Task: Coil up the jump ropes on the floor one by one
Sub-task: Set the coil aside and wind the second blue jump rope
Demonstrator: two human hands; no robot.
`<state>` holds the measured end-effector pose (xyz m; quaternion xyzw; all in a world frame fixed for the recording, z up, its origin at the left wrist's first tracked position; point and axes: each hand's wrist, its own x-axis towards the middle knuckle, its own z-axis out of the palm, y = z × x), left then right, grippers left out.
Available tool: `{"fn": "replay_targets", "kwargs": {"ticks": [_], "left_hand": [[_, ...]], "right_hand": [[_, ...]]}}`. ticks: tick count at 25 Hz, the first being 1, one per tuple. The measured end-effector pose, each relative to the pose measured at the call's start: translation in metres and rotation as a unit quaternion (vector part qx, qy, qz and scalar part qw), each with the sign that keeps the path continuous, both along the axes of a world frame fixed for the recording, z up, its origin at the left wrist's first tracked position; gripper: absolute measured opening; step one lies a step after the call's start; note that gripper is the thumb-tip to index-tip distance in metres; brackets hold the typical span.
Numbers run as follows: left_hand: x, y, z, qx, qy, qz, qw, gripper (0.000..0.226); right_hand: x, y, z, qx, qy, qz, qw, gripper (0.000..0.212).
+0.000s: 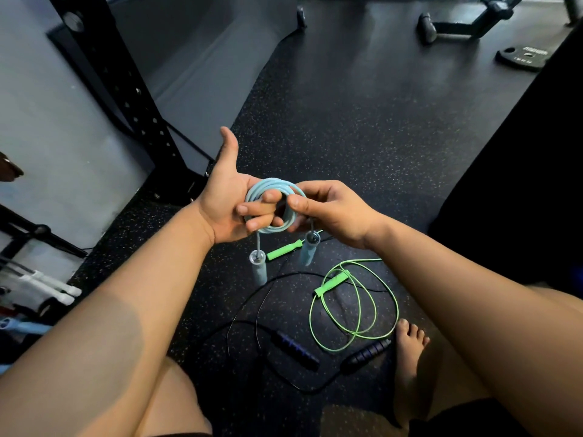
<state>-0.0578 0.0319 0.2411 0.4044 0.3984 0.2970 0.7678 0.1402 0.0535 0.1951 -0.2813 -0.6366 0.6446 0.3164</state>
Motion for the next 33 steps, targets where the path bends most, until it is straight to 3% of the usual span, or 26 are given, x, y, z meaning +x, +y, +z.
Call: {"fn": "replay_targets", "kwargs": {"ticks": [8, 13, 16, 19, 21, 24, 33], "left_hand": [[0.013, 0.003, -0.008, 0.02, 0.108, 0.121, 0.987, 0.1], [0.015, 0.013, -0.027, 0.107, 0.252, 0.243, 0.93, 0.093], [0.015, 0.02, -0.032, 0.111, 0.221, 0.202, 0.948, 0.083], [0.013, 0.025, -0.033, 0.124, 0.098, 0.184, 0.97, 0.045], [0.012, 0.024, -0.033, 0.135, 0.069, 0.199, 0.968, 0.032], [0.009, 0.015, -0.034, 0.154, 0.084, 0.229, 0.957, 0.027], [-0.04, -0.039, -0.021, 0.194, 0.175, 0.193, 0.946, 0.033]], "right_hand": [[-0.004, 0.002, -0.004, 0.03, -0.055, -0.047, 0.997, 0.025], [-0.005, -0.001, -0.005, 0.054, -0.096, -0.057, 0.992, 0.02], [-0.004, 0.005, -0.011, 0.042, -0.087, -0.079, 0.992, 0.019], [-0.001, 0.014, -0.015, 0.018, -0.056, -0.114, 0.992, 0.02], [-0.002, 0.017, -0.015, 0.006, -0.04, -0.127, 0.991, 0.021], [-0.006, 0.015, -0.018, -0.005, -0.027, -0.135, 0.99, 0.021], [-0.051, -0.022, -0.017, 0.015, -0.019, -0.114, 0.993, 0.023]]}}
